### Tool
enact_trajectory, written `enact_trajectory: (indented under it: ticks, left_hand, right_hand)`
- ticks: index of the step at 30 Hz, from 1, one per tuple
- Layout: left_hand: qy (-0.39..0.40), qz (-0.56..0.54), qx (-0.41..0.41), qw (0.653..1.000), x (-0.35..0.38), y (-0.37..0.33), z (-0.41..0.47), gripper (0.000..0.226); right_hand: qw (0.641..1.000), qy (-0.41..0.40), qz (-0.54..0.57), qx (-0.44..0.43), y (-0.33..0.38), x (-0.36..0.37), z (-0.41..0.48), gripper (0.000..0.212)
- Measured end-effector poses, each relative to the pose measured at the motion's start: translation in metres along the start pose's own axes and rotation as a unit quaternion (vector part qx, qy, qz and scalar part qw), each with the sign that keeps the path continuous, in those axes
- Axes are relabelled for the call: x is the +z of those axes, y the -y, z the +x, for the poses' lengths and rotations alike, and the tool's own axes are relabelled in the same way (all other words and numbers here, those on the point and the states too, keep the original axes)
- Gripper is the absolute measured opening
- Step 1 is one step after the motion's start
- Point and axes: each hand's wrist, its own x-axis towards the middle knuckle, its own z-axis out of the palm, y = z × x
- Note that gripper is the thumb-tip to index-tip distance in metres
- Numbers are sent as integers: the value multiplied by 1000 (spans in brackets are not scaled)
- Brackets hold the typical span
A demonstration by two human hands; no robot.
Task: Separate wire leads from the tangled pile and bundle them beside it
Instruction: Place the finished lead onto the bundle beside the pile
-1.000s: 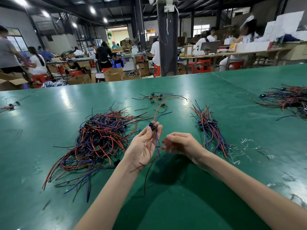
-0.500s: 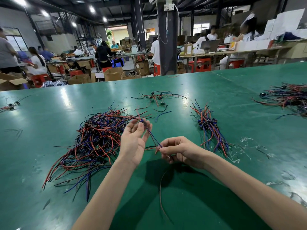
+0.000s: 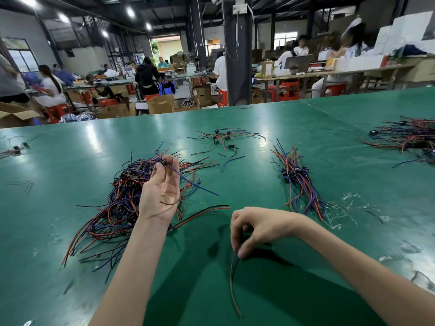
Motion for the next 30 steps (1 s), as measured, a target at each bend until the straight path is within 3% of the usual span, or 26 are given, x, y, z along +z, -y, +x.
enact_trajectory:
  ticks: [6,11,16,22,30]
  left_hand:
    - [36,-19,19,999,0,-5,0,18]
    - [29,-13,-1,999,-5,-9,2,18]
    - [32,-10,-12,999,-7,-6,3,16]
    - [28,6,-19,999,-5,-4,1,17]
    - [28,-6,-19,999,2,1,-4,19]
  right_hand:
    - [977,-213,-21,28,-8,12,21,10]
    - [952,-305,-13,23,-23,14,28,14]
    - [904,-425,16,32,-35,6,29,26]
    - [907,-419,8,-27,-39,-11,20,16]
    - [916,-399,-22,49,-61,-25,23,4]
